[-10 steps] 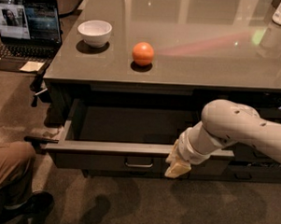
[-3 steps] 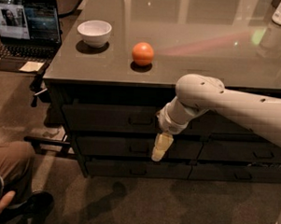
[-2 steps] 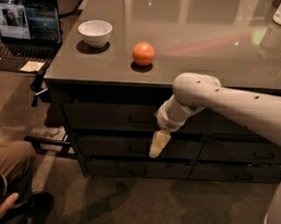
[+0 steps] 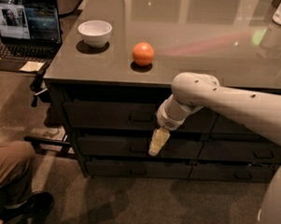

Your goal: Close top drawer

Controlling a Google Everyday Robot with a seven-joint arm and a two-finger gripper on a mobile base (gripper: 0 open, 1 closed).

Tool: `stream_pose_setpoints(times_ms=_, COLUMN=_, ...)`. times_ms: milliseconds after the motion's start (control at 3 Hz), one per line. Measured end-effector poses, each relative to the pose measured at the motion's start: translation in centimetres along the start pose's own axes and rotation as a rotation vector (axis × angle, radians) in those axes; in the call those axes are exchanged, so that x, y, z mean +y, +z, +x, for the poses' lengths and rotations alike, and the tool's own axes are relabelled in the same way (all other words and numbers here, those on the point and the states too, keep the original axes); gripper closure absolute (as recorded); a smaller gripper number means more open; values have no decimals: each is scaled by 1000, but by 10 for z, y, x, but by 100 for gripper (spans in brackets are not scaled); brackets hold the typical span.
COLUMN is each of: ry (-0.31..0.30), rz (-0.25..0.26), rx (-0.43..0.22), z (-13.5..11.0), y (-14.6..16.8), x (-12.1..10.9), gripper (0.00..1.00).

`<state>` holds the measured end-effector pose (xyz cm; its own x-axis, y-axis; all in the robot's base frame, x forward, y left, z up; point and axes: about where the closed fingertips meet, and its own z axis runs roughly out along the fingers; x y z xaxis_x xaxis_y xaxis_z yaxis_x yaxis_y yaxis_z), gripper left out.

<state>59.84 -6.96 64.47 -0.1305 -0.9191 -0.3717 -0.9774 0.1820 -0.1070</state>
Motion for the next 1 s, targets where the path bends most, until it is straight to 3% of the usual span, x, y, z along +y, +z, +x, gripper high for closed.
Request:
stream_pose_setpoints(times_ms=333, ry=12, rz=12, rx=3, z=3, y=0, x=-2, gripper=0)
stream_pose_setpoints(times_ms=1000, ry=126, rz=23, rx=23, z=46, y=-17, x=-4, gripper=0)
